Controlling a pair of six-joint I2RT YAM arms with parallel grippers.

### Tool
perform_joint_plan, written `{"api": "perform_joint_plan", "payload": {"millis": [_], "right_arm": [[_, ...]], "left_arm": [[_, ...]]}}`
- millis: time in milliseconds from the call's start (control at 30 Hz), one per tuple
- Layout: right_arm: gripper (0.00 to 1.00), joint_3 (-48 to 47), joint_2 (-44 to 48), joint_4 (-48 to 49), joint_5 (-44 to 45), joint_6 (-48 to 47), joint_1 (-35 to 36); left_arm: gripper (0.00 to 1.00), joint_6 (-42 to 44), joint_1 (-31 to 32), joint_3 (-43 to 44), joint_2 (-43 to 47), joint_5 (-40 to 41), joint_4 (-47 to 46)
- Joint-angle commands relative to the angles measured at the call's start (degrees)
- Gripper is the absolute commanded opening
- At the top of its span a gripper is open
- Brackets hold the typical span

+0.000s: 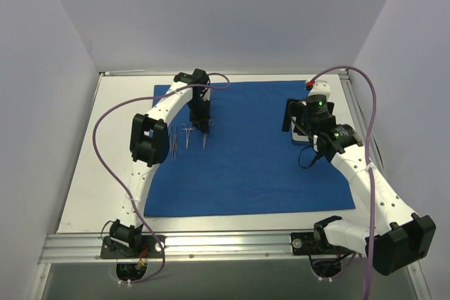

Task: Open and lay out the surgical kit
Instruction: Place the medical item in the surgical kit.

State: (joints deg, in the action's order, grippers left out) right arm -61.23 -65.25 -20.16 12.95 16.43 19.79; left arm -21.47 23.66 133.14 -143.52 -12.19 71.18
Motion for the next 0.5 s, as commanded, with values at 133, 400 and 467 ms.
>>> {"api": "perform_joint_plan", "payload": {"millis": [133,400,467], "right_arm": [[0.81,0.76,0.13,1.27,-0.12,-0.25,-0.46],[0.81,0.94,0.21,1.35,-0.21,-0.34,-0.63],[0.81,0.94,0.21,1.35,-0.38,-0.34,-0.63]], "left_arm": [[0.15,-1.29,-0.98,5.81,-2.20,-1.17,2.12],[0.17,-0.59,-0.99,7.48,-3.96,-0.65,3.44],[0.18,-0.41,-1.07,7.48,-4.04,-0.38,3.79]]}}
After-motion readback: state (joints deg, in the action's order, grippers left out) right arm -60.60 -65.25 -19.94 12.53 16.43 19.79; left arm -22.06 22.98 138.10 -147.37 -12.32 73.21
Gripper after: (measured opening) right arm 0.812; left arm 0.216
